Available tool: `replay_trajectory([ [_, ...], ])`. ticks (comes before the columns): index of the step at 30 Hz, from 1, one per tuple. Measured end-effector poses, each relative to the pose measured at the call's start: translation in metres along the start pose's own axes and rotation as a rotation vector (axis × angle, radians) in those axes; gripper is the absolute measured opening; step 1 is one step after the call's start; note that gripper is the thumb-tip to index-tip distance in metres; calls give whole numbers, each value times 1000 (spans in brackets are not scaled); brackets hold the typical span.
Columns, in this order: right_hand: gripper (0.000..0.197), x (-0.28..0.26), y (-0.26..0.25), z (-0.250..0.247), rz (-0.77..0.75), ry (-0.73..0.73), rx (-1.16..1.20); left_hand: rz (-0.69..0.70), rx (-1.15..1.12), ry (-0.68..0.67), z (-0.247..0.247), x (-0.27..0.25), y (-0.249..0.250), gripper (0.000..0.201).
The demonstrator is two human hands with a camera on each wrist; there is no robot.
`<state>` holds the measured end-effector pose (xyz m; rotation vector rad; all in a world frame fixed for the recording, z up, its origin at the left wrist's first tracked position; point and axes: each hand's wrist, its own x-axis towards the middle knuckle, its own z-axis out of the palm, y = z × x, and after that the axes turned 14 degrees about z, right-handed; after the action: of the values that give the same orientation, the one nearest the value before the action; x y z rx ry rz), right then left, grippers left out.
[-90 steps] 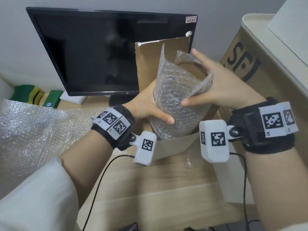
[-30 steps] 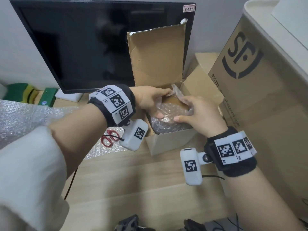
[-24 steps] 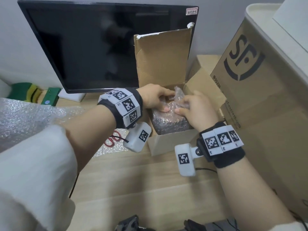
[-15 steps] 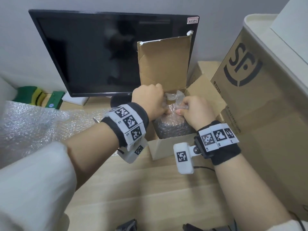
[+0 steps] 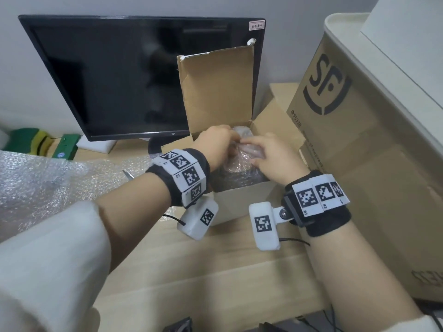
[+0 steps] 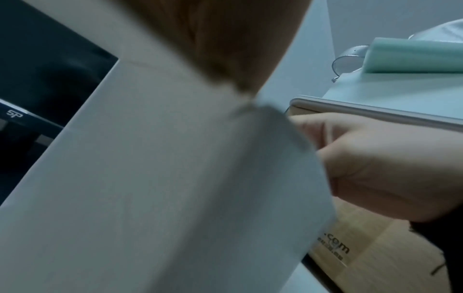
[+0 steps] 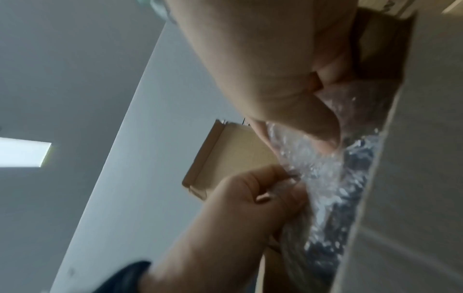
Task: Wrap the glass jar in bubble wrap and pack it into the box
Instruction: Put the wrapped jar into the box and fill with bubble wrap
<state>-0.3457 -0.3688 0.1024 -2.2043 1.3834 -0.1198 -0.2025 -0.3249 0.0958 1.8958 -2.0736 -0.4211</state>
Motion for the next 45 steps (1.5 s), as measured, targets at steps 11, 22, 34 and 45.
replay_trajectory([
  [11,21,9,-2,16,140,469,110,-1,-9,-33,3,-7,7,36],
  [22,59,-15,36,13,9,163,767,-48,-16,83,12,5,13,32],
  [34,86,-18,51,75,402,-118,876,-73,-42,125,6,-9,-4,22],
  [45,61,-1,123,107,424,-156,-225,-68,-109,148,3,-21,-16,23],
])
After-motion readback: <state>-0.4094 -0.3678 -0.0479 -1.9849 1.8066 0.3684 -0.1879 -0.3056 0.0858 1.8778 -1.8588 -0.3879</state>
